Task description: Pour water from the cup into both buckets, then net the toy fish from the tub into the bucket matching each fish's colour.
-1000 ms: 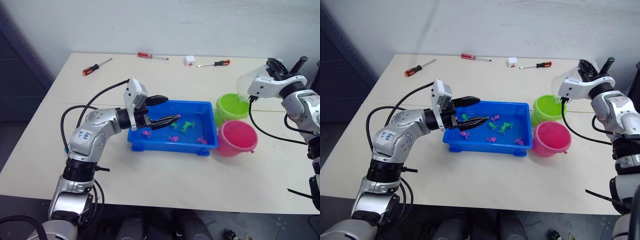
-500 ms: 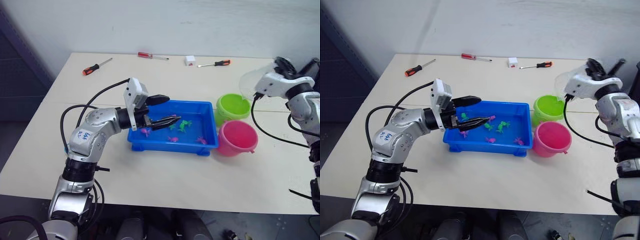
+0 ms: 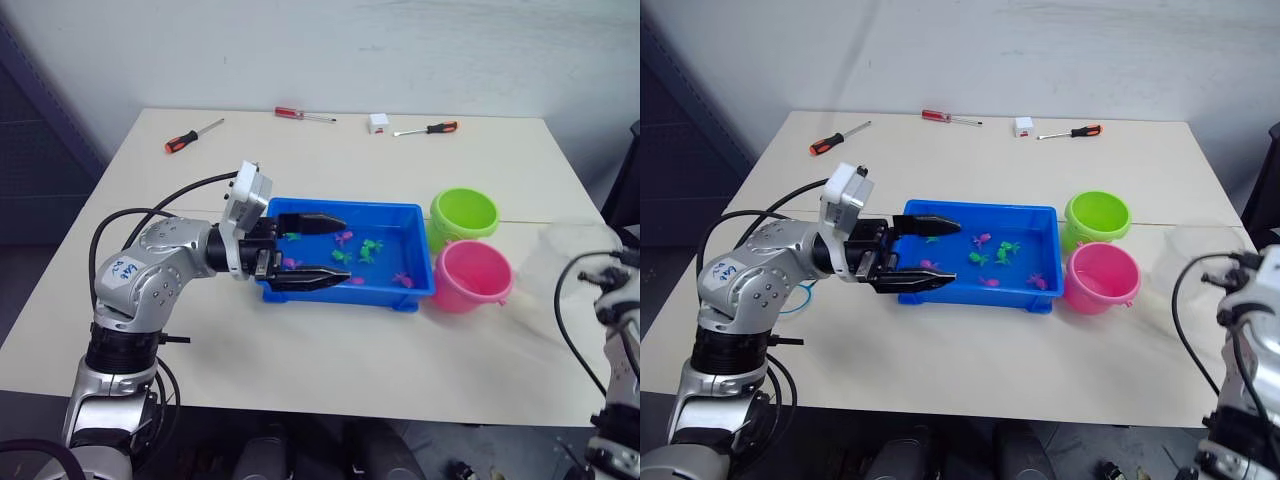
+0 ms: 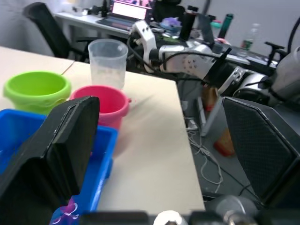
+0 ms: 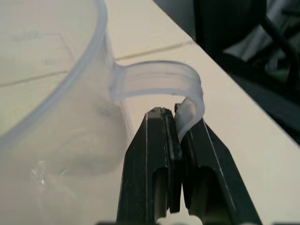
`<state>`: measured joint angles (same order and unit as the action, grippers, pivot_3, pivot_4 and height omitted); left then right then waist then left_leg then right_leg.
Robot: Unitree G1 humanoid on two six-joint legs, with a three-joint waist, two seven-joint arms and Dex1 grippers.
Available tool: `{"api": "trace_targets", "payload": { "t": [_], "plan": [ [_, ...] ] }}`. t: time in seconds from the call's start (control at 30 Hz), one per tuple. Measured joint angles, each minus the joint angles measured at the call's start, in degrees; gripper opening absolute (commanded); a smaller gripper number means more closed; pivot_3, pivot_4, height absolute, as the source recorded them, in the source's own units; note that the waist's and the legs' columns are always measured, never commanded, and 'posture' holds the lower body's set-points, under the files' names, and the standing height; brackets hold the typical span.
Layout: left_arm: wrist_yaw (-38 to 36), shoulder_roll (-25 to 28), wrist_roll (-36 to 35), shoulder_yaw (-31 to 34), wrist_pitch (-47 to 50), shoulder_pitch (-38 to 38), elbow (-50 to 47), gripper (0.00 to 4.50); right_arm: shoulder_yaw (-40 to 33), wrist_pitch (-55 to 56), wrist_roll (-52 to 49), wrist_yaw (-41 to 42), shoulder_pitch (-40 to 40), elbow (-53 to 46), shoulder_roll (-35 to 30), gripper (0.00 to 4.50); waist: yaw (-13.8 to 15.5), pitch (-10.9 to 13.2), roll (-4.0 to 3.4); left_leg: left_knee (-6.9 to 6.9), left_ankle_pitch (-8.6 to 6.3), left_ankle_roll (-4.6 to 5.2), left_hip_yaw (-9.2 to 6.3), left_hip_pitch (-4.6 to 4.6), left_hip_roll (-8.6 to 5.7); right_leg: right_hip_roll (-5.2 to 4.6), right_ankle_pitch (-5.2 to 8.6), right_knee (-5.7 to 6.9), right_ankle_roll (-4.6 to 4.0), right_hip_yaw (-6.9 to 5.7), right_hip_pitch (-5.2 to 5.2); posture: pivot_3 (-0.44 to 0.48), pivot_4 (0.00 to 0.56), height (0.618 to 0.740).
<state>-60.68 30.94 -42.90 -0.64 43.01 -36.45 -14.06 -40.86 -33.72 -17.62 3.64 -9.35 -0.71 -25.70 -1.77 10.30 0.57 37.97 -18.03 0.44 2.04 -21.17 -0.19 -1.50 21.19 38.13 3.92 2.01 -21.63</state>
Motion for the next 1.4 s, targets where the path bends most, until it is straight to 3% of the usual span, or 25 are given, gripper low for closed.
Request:
{"api": "trace_targets", "payload": {
  "t": [0.33, 0.43, 0.57, 0.7, 0.83, 0.93, 1.03, 1.23, 1.33, 1.4],
  "plan": [
    [-0.52, -0.72, -0.71, -0.24, 0.32, -1.98, -0.83, 4.50, -2.31, -1.12, -4.04, -4.47, 5.99, -4.07, 7.53, 0.03, 0.10, -0.01, -0.02, -0.02, 0.00, 0.00, 0.01, 0.00, -0.01, 0.00, 0.00, -0.04, 0.00, 0.02, -0.01, 0.000, 0.150, 0.740],
    [-0.77, -1.23, -0.71, -0.56, 0.19, -3.00, -0.60, 4.50, -2.24, -1.11, -4.34, -4.89, 7.82, -5.34, 7.68, 1.13, 0.21, -0.01, -0.02, -0.02, 0.00, 0.00, -0.01, -0.01, -0.02, 0.01, 0.00, -0.05, 0.00, 0.01, 0.00, 0.000, 0.150, 0.740],
    [-0.98, -2.05, -0.66, -0.68, -0.17, -4.10, 1.55, 4.50, -1.63, -1.08, -4.08, -4.76, 12.84, -8.31, 8.86, 3.00, 0.16, -0.02, -0.03, -0.07, -0.01, 0.01, 0.01, -0.03, -0.03, -0.01, 0.00, -0.12, 0.00, 0.04, 0.00, 0.000, 0.150, 0.740],
    [-3.89, -3.46, -0.37, -3.06, -1.25, -6.34, 3.94, 4.50, 2.20, -0.03, -0.29, -3.95, 23.61, -17.65, 8.59, 4.48, 0.17, -0.06, -0.09, -0.11, 0.00, 0.00, 0.01, 0.00, -0.03, 0.01, 0.00, -0.13, 0.01, 0.05, 0.00, 0.000, 0.150, 0.740],
    [-6.06, -4.49, 0.93, -5.08, -2.96, -7.60, 6.90, 4.50, 1.51, -0.85, -0.80, -4.61, 28.29, -25.17, 10.77, 4.48, -0.04, -0.06, -0.09, -0.13, 0.02, -0.05, 0.01, 0.04, -0.03, 0.02, 0.00, -0.11, 0.00, 0.06, 0.00, 0.000, 0.150, 0.740],
    [-7.03, -4.95, 1.69, -5.40, -3.77, -7.93, 8.47, 4.50, -0.91, -2.86, -5.01, -4.96, 30.17, -31.62, 13.49, 4.48, 0.02, -0.07, -0.11, -0.22, 0.05, -0.09, 0.00, 0.06, -0.03, 0.02, 0.00, -0.12, 0.00, 0.06, -0.01, 0.000, 0.150, 0.740],
    [-7.48, -5.05, 1.97, -5.52, -3.84, -7.88, 8.75, 4.50, -4.36, -3.78, -11.52, -2.68, 30.23, -37.45, 12.09, 4.48, 0.02, -0.06, -0.11, -0.22, 0.04, -0.08, 0.02, 0.04, -0.03, 0.01, 0.00, -0.16, 0.01, 0.07, 0.00, 0.000, 0.150, 0.740],
    [-5.45, -1.03, 2.50, -3.45, -3.48, -0.53, 7.12, 4.50, -2.65, -6.66, -29.98, 12.56, 22.44, -42.22, -7.67, 4.48, -1.35, -0.04, -0.07, -0.33, 0.04, -0.06, 0.02, 0.13, -0.02, 0.06, -0.01, -0.16, 0.03, 0.10, 0.04, 0.000, 0.150, 0.740],
    [-2.29, 4.09, 3.79, 0.54, -3.52, 7.63, 3.70, 4.50, 5.87, -6.71, -31.81, 23.67, 16.26, -40.05, -17.85, 4.48, -1.42, 0.06, 0.11, -0.47, 0.07, -0.02, -0.05, 0.13, 0.01, 0.08, -0.01, -0.29, 0.03, 0.04, 0.02, 0.000, 0.150, 0.740],
    [-0.17, 6.60, 4.10, 3.49, -3.46, 12.56, 1.26, 4.50, 12.24, -5.84, -30.73, 29.09, 11.57, -36.79, -20.60, 4.48, -1.14, 0.11, 0.27, -0.44, 0.05, 0.01, -0.10, 0.07, 0.01, 0.03, -0.02, -0.37, 0.03, -0.01, 0.02, 0.000, 0.150, 0.740]
  ]
}}
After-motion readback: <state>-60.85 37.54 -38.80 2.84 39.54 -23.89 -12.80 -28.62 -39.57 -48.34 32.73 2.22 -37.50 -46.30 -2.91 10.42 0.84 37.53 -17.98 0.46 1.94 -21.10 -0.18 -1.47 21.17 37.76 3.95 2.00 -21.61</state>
